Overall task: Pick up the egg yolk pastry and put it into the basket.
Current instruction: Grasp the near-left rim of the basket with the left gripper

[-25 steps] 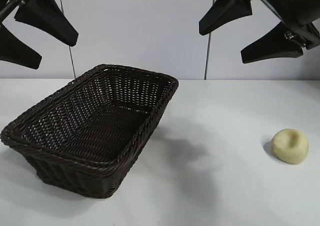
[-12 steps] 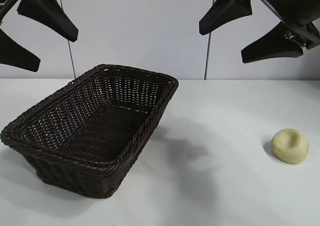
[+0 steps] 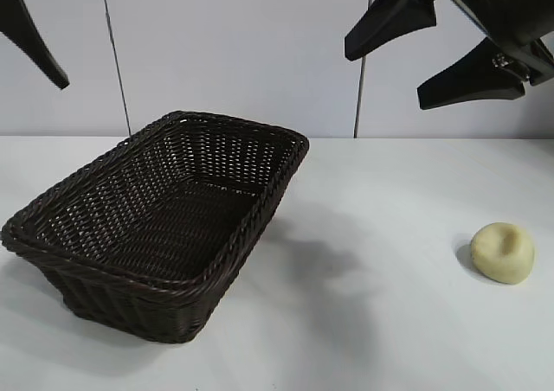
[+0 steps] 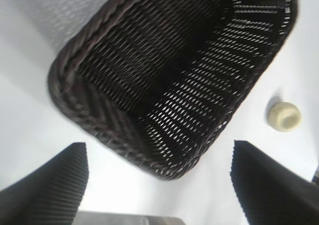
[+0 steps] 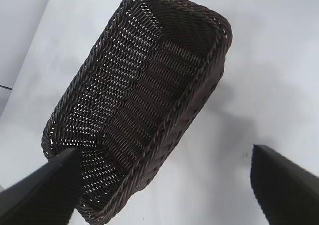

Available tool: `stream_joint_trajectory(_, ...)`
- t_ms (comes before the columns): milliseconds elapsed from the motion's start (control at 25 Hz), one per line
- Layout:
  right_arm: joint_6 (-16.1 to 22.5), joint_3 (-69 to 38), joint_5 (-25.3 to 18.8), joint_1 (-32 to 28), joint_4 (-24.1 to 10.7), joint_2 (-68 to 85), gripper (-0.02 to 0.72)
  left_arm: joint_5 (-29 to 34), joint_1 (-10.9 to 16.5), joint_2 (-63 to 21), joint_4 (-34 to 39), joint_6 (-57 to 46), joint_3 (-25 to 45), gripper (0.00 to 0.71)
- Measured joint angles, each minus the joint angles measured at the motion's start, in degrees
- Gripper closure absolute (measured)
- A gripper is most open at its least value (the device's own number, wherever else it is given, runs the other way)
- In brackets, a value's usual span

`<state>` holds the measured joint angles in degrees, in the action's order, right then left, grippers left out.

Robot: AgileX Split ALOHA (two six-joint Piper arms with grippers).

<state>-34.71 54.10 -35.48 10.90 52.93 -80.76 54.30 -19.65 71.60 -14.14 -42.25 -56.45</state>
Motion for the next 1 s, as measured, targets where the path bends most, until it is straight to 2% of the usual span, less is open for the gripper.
stream_joint_trajectory(200, 0.1, 0.0, 0.0, 0.0, 0.0, 0.0, 0.050, -5.6, -8.9, 0.9, 8.4, -16.1, 1.9, 0.139)
stream_joint_trajectory(280, 0.2, 0.0, 0.0, 0.0, 0.0, 0.0, 0.050, -7.4, -10.8, 2.3, 12.1, -22.2, 3.3, 0.139)
stream_joint_trajectory(400, 0.2, 0.0, 0.0, 0.0, 0.0, 0.0, 0.050, -9.6, -11.3, 5.4, 14.9, -28.7, 4.6, 0.139)
stream_joint_trajectory(760, 0.4, 0.0, 0.0, 0.0, 0.0, 0.0, 0.050, -13.0, -11.3, 15.6, 16.1, -34.6, 4.9, 0.139)
stream_joint_trajectory(1000, 0.4, 0.0, 0.0, 0.0, 0.0, 0.0, 0.050, -16.1, -11.3, 16.9, 17.7, -38.9, 6.4, 0.139)
